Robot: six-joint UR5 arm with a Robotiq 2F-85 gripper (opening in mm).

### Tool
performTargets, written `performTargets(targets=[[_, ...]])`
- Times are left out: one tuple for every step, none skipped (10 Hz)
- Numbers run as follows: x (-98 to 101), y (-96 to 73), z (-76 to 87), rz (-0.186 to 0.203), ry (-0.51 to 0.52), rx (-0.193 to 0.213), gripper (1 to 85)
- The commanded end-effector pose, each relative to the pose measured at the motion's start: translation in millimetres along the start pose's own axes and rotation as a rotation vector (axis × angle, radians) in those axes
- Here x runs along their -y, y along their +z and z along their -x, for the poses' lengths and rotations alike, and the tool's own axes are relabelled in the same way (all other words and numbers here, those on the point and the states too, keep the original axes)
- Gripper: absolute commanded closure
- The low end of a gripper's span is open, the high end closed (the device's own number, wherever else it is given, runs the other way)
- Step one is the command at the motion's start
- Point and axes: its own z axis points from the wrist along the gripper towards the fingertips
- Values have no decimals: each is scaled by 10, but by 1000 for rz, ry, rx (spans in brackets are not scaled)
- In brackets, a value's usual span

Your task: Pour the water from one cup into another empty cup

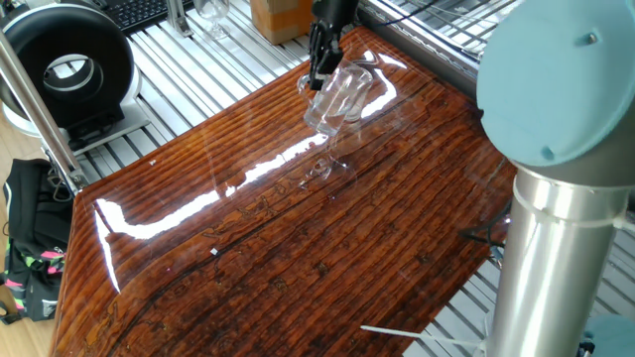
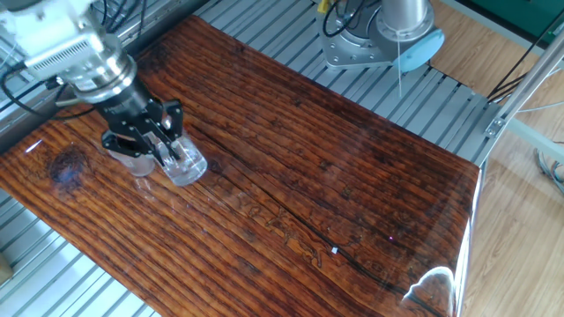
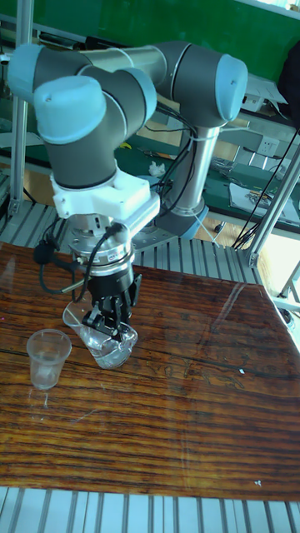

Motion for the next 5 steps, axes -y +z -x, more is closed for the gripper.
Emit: performTargets(targets=[[5, 112, 3, -51, 67, -42, 840], [-3, 145, -50, -64, 114, -70, 840], [-6, 160, -150, -81, 184, -112, 840], [12, 154, -226, -99, 253, -139, 840], [-18, 149, -294, -99, 370, -162, 840]])
